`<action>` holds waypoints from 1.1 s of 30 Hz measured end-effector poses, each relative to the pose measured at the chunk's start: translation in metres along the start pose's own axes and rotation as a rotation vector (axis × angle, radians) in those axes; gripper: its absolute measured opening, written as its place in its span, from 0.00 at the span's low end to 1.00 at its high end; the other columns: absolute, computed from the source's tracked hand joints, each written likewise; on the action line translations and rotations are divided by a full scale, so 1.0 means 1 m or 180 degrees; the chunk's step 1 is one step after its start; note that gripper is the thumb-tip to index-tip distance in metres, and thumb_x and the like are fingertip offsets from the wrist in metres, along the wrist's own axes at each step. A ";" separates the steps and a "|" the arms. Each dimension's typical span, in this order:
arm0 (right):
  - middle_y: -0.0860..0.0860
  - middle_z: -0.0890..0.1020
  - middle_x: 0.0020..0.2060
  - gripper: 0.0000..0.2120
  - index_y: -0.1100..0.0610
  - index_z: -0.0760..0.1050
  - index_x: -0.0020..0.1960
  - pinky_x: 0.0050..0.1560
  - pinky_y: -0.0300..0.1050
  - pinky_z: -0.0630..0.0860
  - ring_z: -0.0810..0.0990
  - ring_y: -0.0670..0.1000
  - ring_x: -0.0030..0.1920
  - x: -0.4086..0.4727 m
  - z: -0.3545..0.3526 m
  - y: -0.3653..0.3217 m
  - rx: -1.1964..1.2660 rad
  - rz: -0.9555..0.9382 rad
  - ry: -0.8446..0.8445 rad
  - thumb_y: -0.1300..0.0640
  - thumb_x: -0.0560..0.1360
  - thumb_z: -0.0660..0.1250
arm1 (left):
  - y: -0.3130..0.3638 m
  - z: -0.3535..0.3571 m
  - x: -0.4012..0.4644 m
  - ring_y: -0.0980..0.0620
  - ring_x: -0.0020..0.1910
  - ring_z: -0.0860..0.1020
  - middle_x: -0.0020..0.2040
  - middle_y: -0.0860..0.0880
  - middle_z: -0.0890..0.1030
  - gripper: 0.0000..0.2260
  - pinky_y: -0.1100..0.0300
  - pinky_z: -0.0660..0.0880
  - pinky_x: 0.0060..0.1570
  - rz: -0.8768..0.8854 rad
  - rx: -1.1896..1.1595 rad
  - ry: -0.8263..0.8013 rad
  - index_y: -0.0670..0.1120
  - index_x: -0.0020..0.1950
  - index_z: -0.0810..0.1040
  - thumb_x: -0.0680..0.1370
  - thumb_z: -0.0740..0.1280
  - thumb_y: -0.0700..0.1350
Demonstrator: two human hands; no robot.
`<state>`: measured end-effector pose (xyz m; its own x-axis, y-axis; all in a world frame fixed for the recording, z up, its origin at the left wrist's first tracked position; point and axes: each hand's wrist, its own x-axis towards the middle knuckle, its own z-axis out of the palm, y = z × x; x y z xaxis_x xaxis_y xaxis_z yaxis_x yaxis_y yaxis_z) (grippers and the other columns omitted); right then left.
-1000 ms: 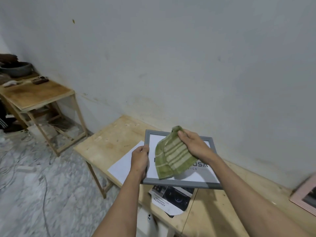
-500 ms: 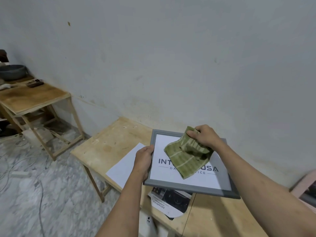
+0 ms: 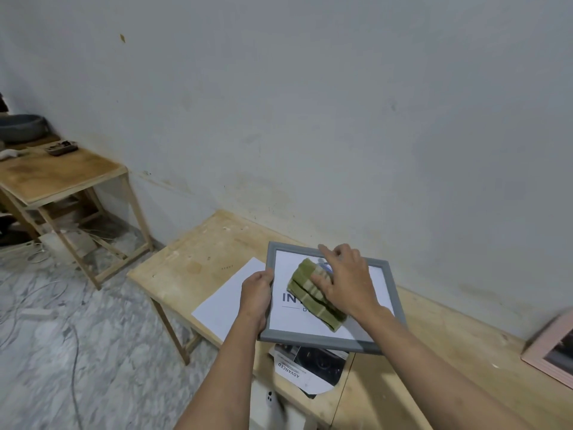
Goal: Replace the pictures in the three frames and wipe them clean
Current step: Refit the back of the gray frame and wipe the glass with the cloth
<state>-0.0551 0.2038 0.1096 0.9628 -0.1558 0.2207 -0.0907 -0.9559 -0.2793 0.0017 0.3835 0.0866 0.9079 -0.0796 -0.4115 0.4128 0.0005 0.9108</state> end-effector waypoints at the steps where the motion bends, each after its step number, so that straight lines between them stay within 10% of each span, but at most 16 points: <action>1: 0.53 0.66 0.67 0.29 0.48 0.59 0.76 0.67 0.51 0.62 0.63 0.55 0.67 -0.001 0.007 0.001 -0.0139 0.0018 -0.0233 0.39 0.78 0.58 | 0.000 0.001 0.000 0.42 0.42 0.83 0.49 0.36 0.84 0.13 0.53 0.78 0.40 0.0019 -0.0028 0.0017 0.37 0.53 0.80 0.82 0.62 0.45; 7: 0.51 0.68 0.69 0.21 0.48 0.63 0.72 0.63 0.51 0.64 0.69 0.56 0.66 -0.012 0.024 -0.008 -0.0494 -0.0602 0.0300 0.45 0.81 0.54 | -0.002 0.006 -0.001 0.44 0.41 0.82 0.49 0.37 0.84 0.13 0.53 0.78 0.42 0.0123 -0.0184 0.0149 0.38 0.51 0.81 0.82 0.61 0.46; 12: 0.46 0.52 0.78 0.32 0.46 0.53 0.78 0.74 0.52 0.54 0.52 0.52 0.77 -0.013 0.038 -0.006 -0.0071 -0.0623 -0.0359 0.35 0.77 0.50 | 0.002 0.003 -0.002 0.44 0.39 0.81 0.48 0.36 0.84 0.12 0.48 0.79 0.44 0.0205 -0.0260 0.0138 0.39 0.48 0.81 0.81 0.62 0.45; 19: 0.45 0.79 0.55 0.13 0.49 0.72 0.62 0.58 0.50 0.72 0.75 0.49 0.53 -0.004 0.018 -0.013 0.1006 -0.1010 0.0214 0.59 0.80 0.57 | 0.000 0.000 -0.003 0.44 0.38 0.82 0.47 0.34 0.84 0.13 0.52 0.78 0.40 0.0190 -0.0138 0.0078 0.35 0.50 0.80 0.82 0.62 0.44; 22: 0.47 0.76 0.66 0.19 0.50 0.70 0.70 0.66 0.52 0.68 0.73 0.51 0.64 0.036 0.003 -0.012 0.1195 -0.0768 0.0626 0.55 0.81 0.55 | 0.007 0.001 -0.004 0.44 0.37 0.83 0.44 0.39 0.86 0.12 0.51 0.79 0.40 0.0337 -0.0155 -0.0113 0.40 0.48 0.81 0.82 0.62 0.45; 27: 0.48 0.68 0.73 0.20 0.52 0.68 0.73 0.76 0.48 0.50 0.62 0.52 0.74 0.043 0.014 -0.039 0.0463 -0.1326 0.0036 0.54 0.81 0.60 | 0.009 0.001 -0.003 0.45 0.43 0.81 0.45 0.41 0.85 0.12 0.51 0.76 0.48 0.0670 -0.0430 -0.0131 0.45 0.45 0.84 0.82 0.63 0.44; 33: 0.49 0.78 0.64 0.18 0.54 0.73 0.68 0.67 0.49 0.62 0.71 0.52 0.65 -0.040 0.043 -0.044 0.0811 -0.2102 -0.0520 0.55 0.79 0.59 | -0.001 -0.015 -0.002 0.47 0.41 0.78 0.42 0.45 0.83 0.11 0.52 0.73 0.46 0.0481 -0.0742 0.0239 0.46 0.43 0.80 0.82 0.62 0.43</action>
<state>-0.0786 0.2627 0.0728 0.8238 0.4919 0.2817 0.5655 -0.7471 -0.3494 0.0003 0.3988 0.0864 0.9596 0.0127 -0.2810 0.2701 0.2366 0.9333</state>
